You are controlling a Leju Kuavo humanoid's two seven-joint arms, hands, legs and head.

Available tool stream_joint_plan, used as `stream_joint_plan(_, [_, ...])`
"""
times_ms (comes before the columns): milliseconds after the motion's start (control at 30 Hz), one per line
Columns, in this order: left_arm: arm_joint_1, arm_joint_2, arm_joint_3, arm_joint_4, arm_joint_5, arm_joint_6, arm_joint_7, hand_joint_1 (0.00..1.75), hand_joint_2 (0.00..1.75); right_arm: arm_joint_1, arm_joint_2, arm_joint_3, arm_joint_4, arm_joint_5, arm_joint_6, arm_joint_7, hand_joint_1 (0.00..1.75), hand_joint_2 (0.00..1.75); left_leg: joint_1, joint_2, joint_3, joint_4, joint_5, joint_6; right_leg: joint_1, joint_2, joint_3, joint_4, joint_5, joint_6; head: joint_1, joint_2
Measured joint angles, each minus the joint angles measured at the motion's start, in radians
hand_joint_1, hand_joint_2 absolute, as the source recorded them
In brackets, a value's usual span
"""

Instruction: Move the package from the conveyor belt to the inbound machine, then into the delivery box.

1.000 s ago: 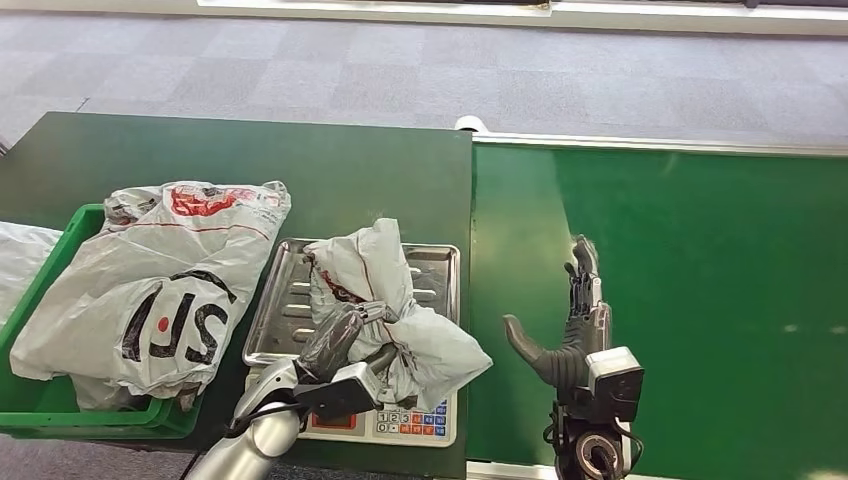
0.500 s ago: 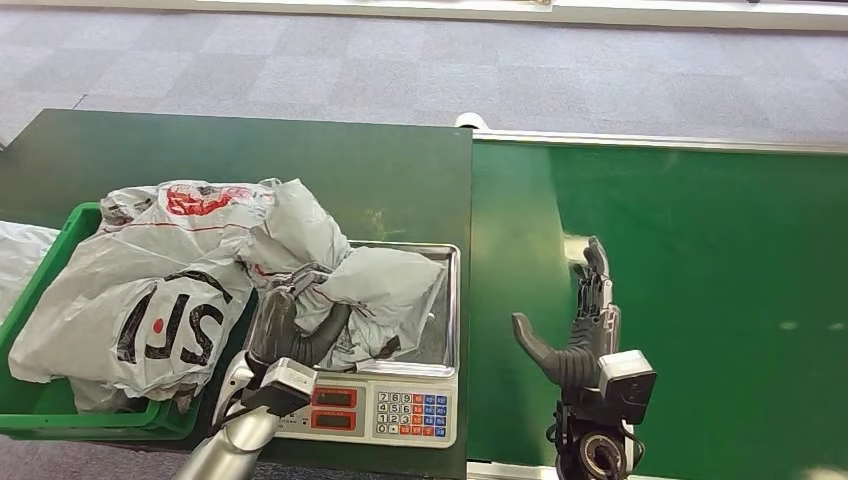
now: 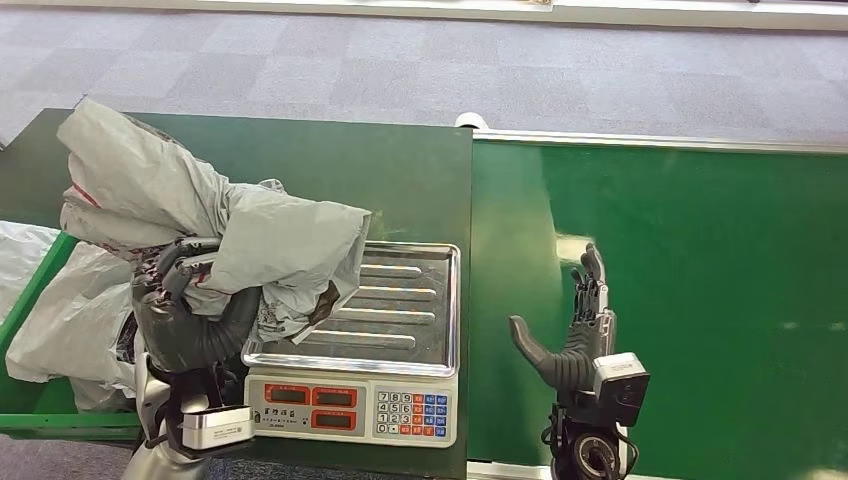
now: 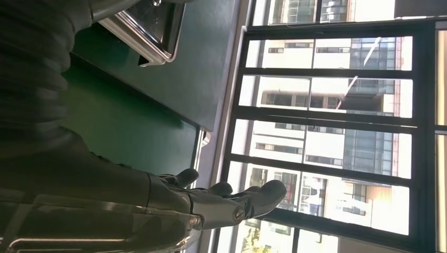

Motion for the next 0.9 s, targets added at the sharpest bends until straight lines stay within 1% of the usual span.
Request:
stream_joint_plan(300, [0.005, 0.003, 0.011, -0.030, 0.000, 0.000, 0.000, 1.75, 1.75, 0.000, 0.000, 0.001, 0.003, 0.000, 0.000, 0.000, 0.00, 1.75, 0.000, 0.000, 0.000, 0.000, 0.000, 0.000, 0.000, 0.000, 0.000, 0.000, 0.000, 0.000, 0.000, 0.000])
stream_joint_plan(900, [0.009, 0.006, 0.011, -0.031, -0.003, -0.003, 0.003, 1.75, 1.75, 0.000, 0.000, 0.002, 0.007, 0.001, -0.001, 0.001, 0.00, 1.75, 0.000, 0.000, 0.000, 0.000, 0.000, 0.000, 0.000, 0.000, 0.000, 0.000, 0.000, 0.000, 0.000, 0.000])
